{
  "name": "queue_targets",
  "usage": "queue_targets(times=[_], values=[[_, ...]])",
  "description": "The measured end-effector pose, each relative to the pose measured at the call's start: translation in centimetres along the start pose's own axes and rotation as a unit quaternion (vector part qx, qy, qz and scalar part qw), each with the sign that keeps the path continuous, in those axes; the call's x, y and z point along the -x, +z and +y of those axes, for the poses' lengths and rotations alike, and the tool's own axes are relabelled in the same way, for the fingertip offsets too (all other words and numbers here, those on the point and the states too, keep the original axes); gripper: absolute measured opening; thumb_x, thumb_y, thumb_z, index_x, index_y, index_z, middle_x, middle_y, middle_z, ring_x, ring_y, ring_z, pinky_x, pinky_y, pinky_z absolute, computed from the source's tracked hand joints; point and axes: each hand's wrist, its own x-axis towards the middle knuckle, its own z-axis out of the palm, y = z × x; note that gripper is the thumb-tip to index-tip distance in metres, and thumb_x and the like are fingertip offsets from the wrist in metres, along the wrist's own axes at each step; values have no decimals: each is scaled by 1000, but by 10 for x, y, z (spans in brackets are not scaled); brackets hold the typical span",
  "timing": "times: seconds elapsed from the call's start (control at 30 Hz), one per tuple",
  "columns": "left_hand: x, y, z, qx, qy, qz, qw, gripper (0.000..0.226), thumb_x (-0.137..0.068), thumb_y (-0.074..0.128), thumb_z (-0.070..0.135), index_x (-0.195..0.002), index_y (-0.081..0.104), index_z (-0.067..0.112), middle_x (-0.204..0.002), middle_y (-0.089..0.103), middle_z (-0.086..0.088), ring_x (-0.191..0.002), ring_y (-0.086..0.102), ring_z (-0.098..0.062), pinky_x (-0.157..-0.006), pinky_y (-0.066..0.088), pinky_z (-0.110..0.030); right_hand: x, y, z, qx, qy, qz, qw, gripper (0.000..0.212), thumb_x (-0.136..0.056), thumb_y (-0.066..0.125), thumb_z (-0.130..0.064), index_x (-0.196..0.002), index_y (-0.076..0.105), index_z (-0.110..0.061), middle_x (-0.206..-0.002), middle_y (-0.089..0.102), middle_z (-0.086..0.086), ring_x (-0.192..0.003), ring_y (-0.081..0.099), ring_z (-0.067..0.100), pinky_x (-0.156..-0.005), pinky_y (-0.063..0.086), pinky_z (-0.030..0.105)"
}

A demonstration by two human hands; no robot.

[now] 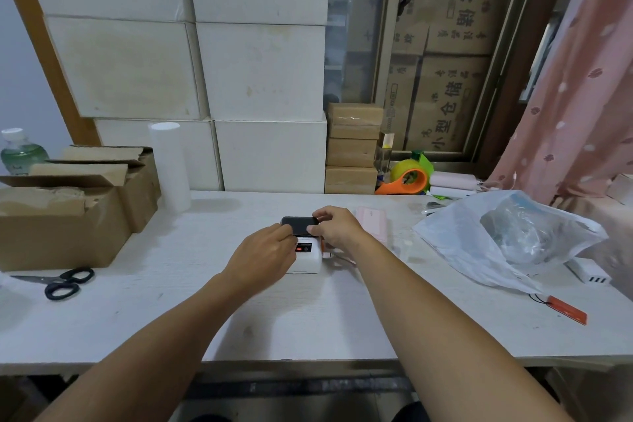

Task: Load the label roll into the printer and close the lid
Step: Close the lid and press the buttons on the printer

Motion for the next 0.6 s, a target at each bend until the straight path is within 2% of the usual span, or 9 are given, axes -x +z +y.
queue_targets(times=[0.07, 0.13, 0.2, 0.37, 0.6], values=[[0, 0, 0, -5, -2, 2, 1000, 19, -90, 59, 9, -73, 67, 13, -79, 61, -2, -64, 53, -21, -51, 46, -37, -3, -1, -2, 10, 11, -5, 1000, 37, -90, 79, -9, -125, 68, -18, -130, 65, 4, -106, 67, 25, -70, 60, 34], [0, 0, 0, -9, 0, 1, 1000, 18, -89, 61, 8, -73, 67, 13, -79, 62, -3, -64, 53, -21, -51, 47, -37, -6, -1, -3, 34, 18, -4, 999, 37, -89, 81, -11, -123, 69, -20, -129, 66, 3, -109, 68, 28, -85, 63, 43], [0, 0, 0, -21, 10, -6, 1000, 16, -87, 66, 6, -73, 68, 12, -79, 62, -2, -64, 54, -20, -51, 48, -36, -7, -1, -5, 63, 19, -1, 998, 37, -88, 81, -14, -122, 69, -21, -127, 67, 4, -110, 68, 29, -93, 62, 49], [-3, 1, 0, -11, -21, -11, 1000, 18, -91, 59, 12, -76, 69, 13, -79, 62, -2, -66, 57, -21, -53, 51, -38, -8, 4, -7, 119, 6, 10, 993, 40, -88, 78, -16, -126, 67, -22, -128, 68, 4, -111, 66, 28, -95, 61, 46], [2, -1, 3, -8, -51, -49, 997, 20, -96, 51, 14, -83, 67, 13, -88, 63, -1, -73, 59, -22, -57, 51, -39, -5, 0, -3, 64, 28, 4, 998, 36, -86, 82, -17, -118, 68, -27, -122, 71, 5, -98, 74, 29, -88, 64, 47]])
